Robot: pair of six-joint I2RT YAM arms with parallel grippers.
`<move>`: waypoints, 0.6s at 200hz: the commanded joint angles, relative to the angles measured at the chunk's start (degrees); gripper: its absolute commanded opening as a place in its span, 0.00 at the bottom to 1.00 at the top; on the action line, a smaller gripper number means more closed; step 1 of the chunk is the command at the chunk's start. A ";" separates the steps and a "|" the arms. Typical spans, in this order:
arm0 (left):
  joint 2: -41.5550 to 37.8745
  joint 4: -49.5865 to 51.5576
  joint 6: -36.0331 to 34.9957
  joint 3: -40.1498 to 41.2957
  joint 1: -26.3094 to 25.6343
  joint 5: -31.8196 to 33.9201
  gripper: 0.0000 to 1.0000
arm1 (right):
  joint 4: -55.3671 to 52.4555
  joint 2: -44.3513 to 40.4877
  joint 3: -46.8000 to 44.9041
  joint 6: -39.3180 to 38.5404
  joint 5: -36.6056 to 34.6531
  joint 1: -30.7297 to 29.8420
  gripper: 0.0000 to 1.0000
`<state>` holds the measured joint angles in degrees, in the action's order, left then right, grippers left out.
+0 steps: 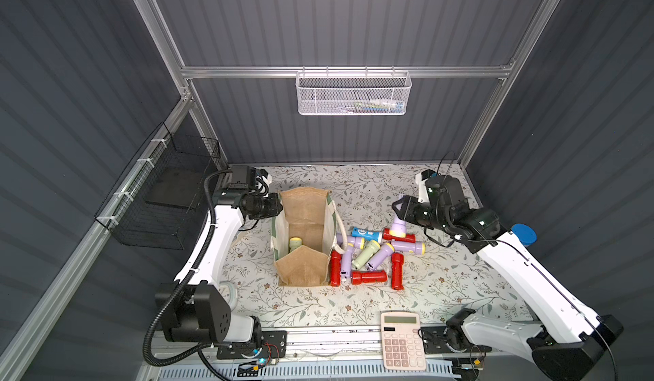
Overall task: Put the flashlights into the tote bags
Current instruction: Pick up the flashlight from the center of the board, then place the flashlight in the canvas bag.
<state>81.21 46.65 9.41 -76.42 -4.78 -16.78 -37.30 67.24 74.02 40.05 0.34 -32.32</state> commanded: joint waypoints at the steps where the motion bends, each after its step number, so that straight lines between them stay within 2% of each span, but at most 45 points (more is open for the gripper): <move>1: -1.75 0.30 -0.20 0.24 0.38 -1.73 0.20 | 11.86 3.23 3.20 2.20 2.47 -3.62 0.24; 64: -5.04 -2.52 2.52 5.41 0.38 -4.49 0.20 | 13.34 18.00 20.58 -1.15 9.25 -9.90 0.24; 120: -6.41 -2.45 2.55 7.08 0.38 -4.46 0.20 | 14.57 28.34 29.06 -1.05 14.47 -12.30 0.23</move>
<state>75.85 43.55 11.40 -70.48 -4.78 -19.64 -24.95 91.88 100.16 39.42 10.85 -43.68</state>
